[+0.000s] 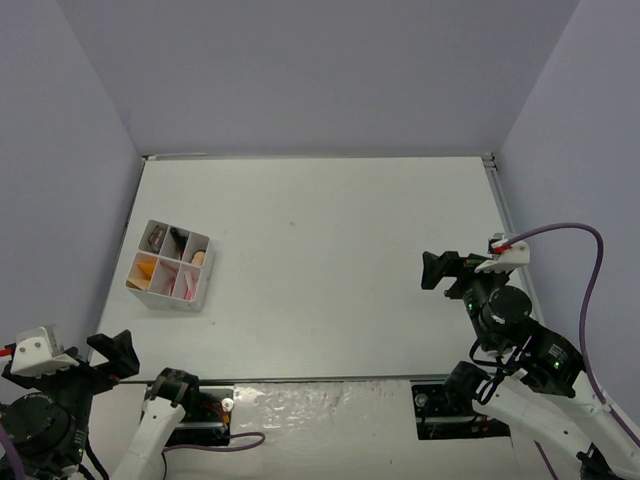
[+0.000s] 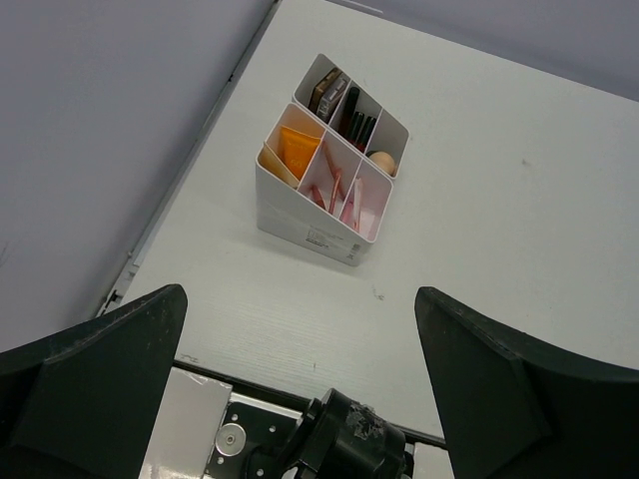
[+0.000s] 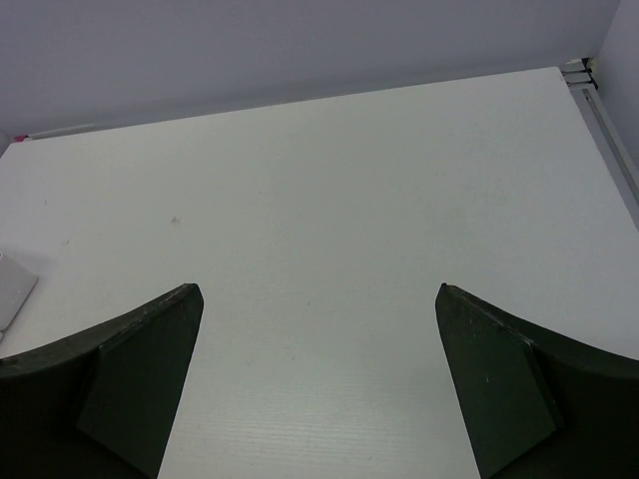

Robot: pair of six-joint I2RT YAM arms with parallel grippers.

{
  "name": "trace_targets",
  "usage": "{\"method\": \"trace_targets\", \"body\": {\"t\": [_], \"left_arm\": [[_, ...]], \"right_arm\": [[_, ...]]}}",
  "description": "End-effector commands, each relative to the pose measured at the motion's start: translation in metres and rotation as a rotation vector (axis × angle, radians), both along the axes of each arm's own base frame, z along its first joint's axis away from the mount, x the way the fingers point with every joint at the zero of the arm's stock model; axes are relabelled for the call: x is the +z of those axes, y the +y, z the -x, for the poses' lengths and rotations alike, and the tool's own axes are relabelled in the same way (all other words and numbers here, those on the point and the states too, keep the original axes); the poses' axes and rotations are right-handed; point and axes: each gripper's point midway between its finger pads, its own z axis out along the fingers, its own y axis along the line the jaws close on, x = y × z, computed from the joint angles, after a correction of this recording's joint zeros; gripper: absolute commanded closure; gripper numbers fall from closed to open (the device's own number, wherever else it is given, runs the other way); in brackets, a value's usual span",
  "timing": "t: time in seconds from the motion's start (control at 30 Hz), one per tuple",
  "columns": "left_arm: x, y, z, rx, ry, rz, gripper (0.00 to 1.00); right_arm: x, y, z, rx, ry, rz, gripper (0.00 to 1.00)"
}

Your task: Organize the makeup

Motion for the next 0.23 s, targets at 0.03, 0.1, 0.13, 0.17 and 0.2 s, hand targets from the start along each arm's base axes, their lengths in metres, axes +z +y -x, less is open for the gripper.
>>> {"method": "trace_targets", "body": {"t": [0.03, 0.1, 0.13, 0.17, 0.2], "left_arm": [[-0.0016, -0.0131, -0.0176, -0.048, 0.055, 0.007, 0.03], [-0.0024, -0.0137, -0.0176, -0.052, 0.057, 0.006, 0.03], [-0.0030, -0.0135, -0.0176, -0.052, 0.060, 0.004, 0.03], [-0.0030, -0.0131, -0.0171, -0.051, 0.060, 0.003, 0.03], [-0.0030, -0.0128, -0.0166, -0.049, 0.061, 0.003, 0.03]], "right_arm": [[0.0140, -0.0072, -0.0031, -0.056, -0.039, -0.045, 0.00], [0.0132, -0.0078, -0.0032, -0.060, -0.039, -0.046, 0.00], [0.0130, -0.0082, -0.0032, -0.062, -0.039, -0.046, 0.00], [0.0128, -0.0079, -0.0035, -0.062, -0.038, -0.045, 0.00], [0.0126, -0.0076, -0.0037, -0.062, -0.037, -0.043, 0.00]]}}
